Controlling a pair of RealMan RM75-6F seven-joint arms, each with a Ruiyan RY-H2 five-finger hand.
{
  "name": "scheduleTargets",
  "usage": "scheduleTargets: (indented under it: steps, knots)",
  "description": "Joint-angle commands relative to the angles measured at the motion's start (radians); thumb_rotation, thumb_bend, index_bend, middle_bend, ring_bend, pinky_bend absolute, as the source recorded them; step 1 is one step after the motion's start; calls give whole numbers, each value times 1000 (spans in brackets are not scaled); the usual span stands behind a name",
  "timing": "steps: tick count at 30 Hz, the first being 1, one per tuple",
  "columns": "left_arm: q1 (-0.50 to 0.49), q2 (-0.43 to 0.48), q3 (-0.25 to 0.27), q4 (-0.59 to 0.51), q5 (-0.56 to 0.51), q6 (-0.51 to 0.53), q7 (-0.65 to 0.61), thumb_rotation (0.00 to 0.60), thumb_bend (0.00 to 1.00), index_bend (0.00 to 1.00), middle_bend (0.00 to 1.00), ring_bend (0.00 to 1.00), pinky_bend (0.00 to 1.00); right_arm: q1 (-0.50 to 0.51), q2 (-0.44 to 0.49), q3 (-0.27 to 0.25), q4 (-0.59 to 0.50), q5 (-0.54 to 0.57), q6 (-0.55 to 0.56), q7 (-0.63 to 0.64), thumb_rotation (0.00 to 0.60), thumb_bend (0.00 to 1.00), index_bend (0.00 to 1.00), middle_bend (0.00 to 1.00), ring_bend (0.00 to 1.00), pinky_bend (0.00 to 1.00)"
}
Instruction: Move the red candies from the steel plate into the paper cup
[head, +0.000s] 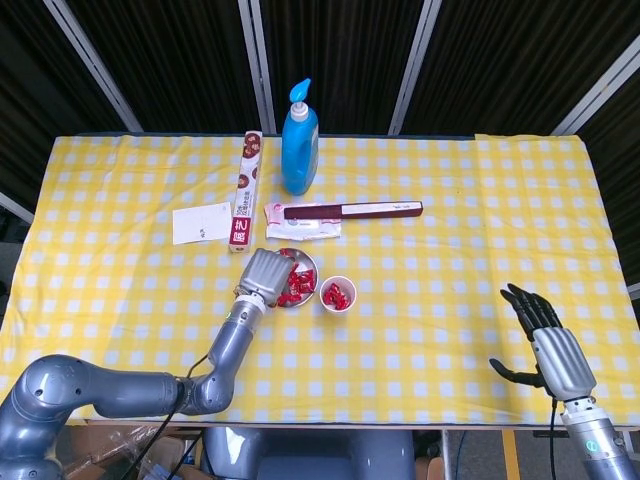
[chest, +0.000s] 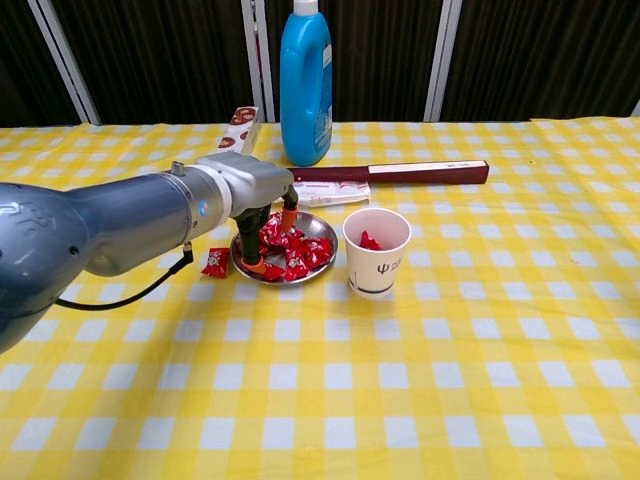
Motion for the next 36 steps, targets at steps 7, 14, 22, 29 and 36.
scheduleTargets:
  steps: [7, 14, 22, 29, 36]
  knots:
    - [-28, -58, -19, 82, 12, -30, -16, 600, 193, 362, 792, 896, 967, 2, 2, 0, -2, 4, -5, 5, 600, 277, 0, 0, 0, 0]
    - [-44, -96, -30, 140, 13, -53, -25, 600, 193, 365, 792, 896, 967, 3, 5, 1, -3, 6, -9, 11, 600, 277, 0, 0, 0, 0]
    - [-53, -124, -34, 182, -4, -75, -20, 600, 252, 372, 791, 896, 967, 4, 8, -1, -6, 7, -12, 13, 600, 278, 0, 0, 0, 0]
    - [-58, -149, -34, 212, -14, -91, -15, 600, 442, 456, 806, 897, 967, 4, 9, -1, -7, 10, -14, 13, 600, 277, 0, 0, 0, 0]
    - [-43, -128, -26, 182, 6, -70, -20, 600, 479, 489, 817, 897, 967, 4, 9, -2, -8, 9, -15, 14, 600, 277, 0, 0, 0, 0]
